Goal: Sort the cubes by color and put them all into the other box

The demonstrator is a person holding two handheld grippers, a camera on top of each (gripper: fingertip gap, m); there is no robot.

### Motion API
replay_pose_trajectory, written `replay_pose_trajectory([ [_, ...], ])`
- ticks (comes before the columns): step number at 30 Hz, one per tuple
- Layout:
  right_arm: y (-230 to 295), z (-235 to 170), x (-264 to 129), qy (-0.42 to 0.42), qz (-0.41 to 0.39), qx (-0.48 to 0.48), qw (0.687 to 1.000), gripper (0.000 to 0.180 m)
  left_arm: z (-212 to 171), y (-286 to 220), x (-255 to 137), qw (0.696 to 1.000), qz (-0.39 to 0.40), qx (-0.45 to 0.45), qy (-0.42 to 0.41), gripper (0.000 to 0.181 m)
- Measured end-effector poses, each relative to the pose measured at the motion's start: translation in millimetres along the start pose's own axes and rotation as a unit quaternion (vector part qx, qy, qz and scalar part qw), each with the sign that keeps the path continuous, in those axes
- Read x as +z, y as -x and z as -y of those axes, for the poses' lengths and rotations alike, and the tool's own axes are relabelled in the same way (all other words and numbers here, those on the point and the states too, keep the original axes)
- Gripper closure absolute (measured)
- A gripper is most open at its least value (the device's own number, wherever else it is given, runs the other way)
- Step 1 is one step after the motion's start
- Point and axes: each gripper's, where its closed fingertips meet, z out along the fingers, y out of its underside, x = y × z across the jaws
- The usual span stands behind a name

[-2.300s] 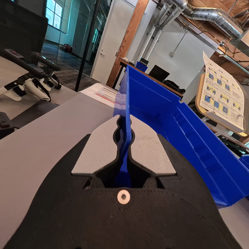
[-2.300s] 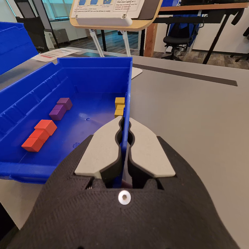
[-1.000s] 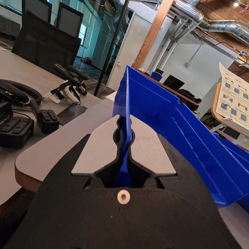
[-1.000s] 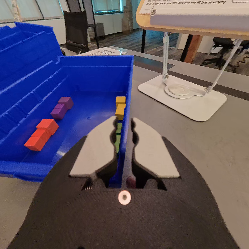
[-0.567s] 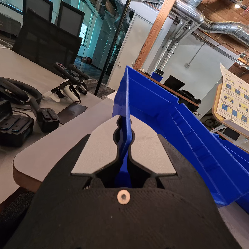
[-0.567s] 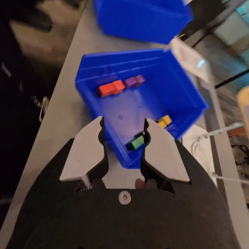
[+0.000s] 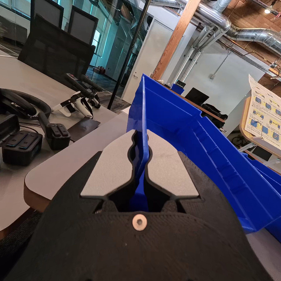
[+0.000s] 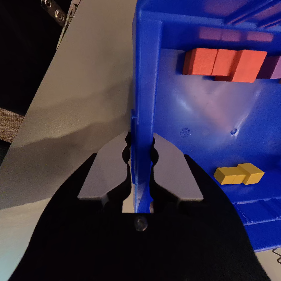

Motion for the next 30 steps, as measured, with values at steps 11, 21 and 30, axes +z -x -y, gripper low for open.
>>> replay_pose_trajectory([
  [11,-24,10,5,0.003,0.002,0.002,1.0,0.157,1,3,0,1.0,0.003,-0.004,-0.008,0.175],
  [21,-84,31,15,0.007,-0.001,0.042,0.999,0.157,14,14,-9,0.999,0.012,-0.008,-0.044,0.175],
  [30,-142,49,25,0.018,0.002,0.099,0.995,0.157,14,30,-12,0.998,0.026,-0.013,-0.049,0.175],
])
